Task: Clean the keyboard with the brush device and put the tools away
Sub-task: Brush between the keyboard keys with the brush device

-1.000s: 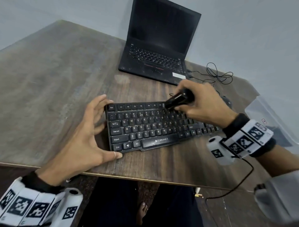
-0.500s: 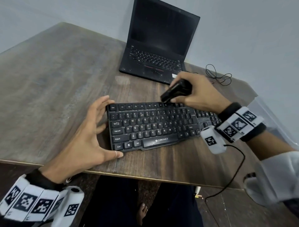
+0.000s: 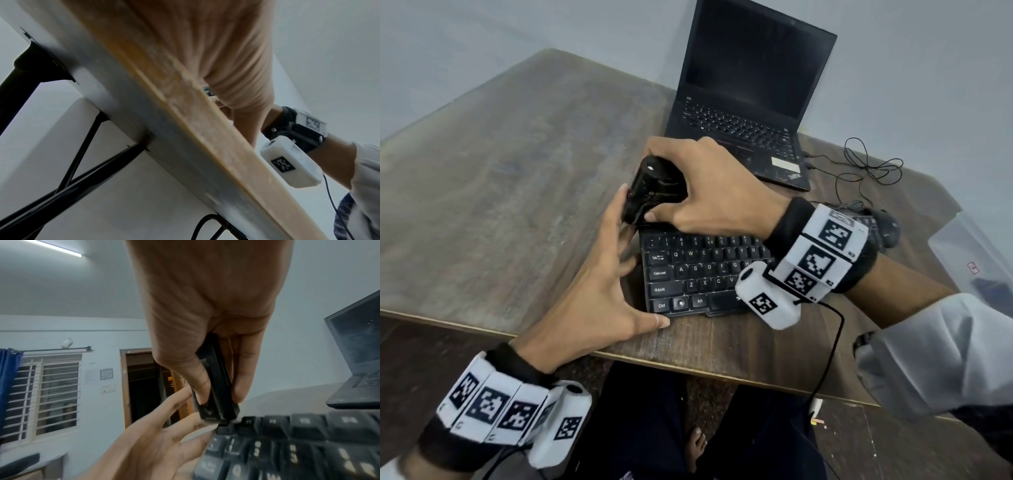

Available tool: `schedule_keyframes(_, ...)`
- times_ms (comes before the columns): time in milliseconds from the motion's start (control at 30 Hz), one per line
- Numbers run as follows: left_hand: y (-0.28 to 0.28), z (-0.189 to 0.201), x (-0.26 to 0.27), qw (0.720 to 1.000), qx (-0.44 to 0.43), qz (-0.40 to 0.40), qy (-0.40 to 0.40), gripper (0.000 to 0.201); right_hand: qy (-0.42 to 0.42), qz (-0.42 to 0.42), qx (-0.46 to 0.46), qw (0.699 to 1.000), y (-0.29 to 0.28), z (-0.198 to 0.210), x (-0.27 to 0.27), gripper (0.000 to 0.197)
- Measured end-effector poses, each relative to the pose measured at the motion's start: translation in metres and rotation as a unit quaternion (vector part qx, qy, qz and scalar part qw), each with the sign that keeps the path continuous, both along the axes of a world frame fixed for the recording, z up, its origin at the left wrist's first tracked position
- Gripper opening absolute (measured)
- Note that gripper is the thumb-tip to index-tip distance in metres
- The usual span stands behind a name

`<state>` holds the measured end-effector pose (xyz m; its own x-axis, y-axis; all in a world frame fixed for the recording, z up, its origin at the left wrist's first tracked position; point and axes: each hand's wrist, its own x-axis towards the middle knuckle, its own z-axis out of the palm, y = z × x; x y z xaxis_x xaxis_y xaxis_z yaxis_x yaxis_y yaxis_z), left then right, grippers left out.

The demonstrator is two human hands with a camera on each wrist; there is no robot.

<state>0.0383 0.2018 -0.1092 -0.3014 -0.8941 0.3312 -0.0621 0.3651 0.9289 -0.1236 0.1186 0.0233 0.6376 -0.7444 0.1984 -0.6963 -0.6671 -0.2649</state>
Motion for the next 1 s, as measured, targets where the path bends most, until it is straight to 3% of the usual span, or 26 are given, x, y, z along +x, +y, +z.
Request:
schedule_keyframes(133,-0.001,-0.002,0.003,1.0,-0.01,0.009,-0.013,0.151,-0.012,0.038,-0.039,0.998,0.035,-0.016,-0.001,0.032)
schedule_keyframes(267,0.002,0.001,0.004,0.998,-0.044,0.024,-0.048,0.152,0.024,0.067,-0.013,0.997,0.075,-0.037,-0.004,0.041)
schedule_keyframes(400,0.0,0.002,0.004,0.994,-0.063,0.021,-0.082,0.152,0.004,0.035,-0.016,0.999,0.085,-0.037,-0.005,0.029)
schedule_keyframes(567,0.002,0.004,0.004,0.993,-0.036,0.039,-0.101,0.148,-0.006,-0.018,-0.091,0.996,0.066,-0.028,0.001,0.032)
schedule_keyframes(667,-0.002,0.0,0.004,0.996,-0.027,0.026,-0.084,0.148,0.01,0.002,-0.033,0.999,0.074,-0.026,-0.013,0.039)
schedule_keyframes(800,-0.005,-0.003,0.004,0.999,0.022,0.006,-0.031,0.145,0.001,-0.02,0.034,0.999,0.086,-0.032,-0.027,0.03)
schedule_keyframes(1000,-0.015,-0.002,0.018,0.986,0.124,-0.067,0.086,0.134,-0.029,-0.016,0.037,0.999,0.09,-0.038,-0.024,0.034)
